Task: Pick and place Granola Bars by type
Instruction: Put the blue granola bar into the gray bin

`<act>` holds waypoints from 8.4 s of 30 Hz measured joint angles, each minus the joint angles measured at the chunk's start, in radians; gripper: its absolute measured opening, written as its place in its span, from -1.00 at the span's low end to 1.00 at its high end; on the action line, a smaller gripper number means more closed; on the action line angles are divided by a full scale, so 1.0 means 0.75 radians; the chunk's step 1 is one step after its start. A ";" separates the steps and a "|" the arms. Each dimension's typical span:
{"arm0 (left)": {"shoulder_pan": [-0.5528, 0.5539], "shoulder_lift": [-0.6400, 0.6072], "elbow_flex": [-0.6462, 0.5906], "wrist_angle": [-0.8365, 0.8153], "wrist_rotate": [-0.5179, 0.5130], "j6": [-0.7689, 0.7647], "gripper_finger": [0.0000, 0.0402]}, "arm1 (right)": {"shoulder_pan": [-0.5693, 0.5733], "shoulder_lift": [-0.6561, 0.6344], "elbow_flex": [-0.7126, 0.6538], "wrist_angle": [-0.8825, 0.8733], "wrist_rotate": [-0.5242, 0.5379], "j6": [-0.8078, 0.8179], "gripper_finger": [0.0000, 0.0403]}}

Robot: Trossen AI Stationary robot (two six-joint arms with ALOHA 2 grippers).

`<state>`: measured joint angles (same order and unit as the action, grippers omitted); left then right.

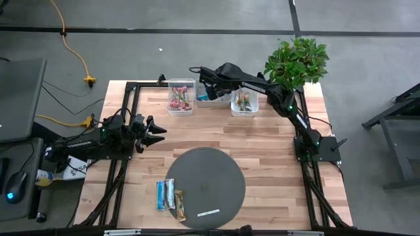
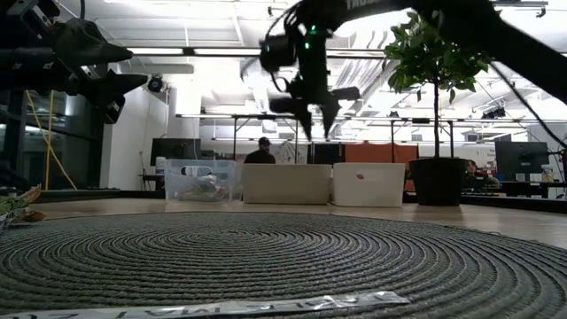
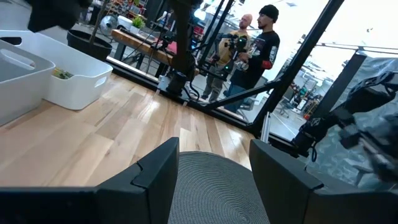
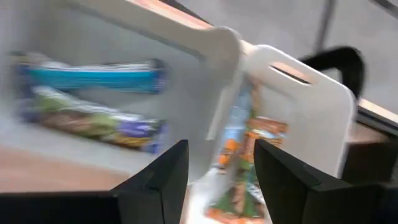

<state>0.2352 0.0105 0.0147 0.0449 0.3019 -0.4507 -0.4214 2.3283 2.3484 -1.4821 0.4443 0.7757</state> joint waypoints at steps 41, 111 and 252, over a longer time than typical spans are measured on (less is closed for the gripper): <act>0.000 0.000 0.001 0.006 0.000 0.000 -0.04 | 0.958 -0.229 -0.079 0.756 -0.128 -0.170 -0.18; 0.000 0.000 0.000 0.006 -0.117 -0.067 -0.04 | 1.164 -1.657 -2.433 2.330 -0.117 -0.234 -0.18; -1.377 2.309 1.570 -1.341 -0.380 -2.552 -0.04 | 1.261 -2.033 -3.120 2.900 0.615 -0.427 -0.18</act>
<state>-0.7976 1.7419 1.1923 -0.9612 0.0168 -2.3645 0.5243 0.8036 0.0082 0.6928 0.9058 0.4553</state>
